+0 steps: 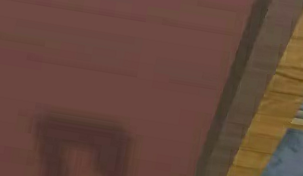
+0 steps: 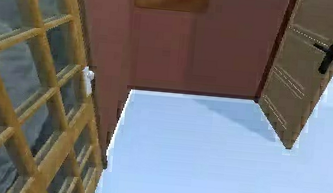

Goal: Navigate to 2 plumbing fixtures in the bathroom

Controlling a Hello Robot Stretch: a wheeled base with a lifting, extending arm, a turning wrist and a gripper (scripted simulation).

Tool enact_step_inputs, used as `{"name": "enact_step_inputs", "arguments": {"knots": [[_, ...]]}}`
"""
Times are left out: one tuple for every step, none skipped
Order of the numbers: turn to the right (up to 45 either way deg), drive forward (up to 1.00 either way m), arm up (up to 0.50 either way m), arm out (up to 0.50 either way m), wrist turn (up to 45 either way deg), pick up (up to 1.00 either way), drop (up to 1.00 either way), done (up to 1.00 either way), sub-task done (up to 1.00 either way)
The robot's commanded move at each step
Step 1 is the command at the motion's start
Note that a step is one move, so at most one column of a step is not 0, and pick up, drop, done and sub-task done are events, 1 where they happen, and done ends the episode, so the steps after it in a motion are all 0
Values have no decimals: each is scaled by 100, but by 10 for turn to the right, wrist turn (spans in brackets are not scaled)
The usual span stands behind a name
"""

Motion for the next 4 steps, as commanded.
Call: {"name": "enact_step_inputs", "arguments": {"knots": [[-450, 0, 0, 0, 0, 0, 0, 0, 0], [-450, 0, 0, 0, 0, 0, 0, 0, 0], [-450, 0, 0, 0, 0, 0, 0, 0, 0], [-420, 0, 0, 0, 0, 0, 0, 0, 0]]}}
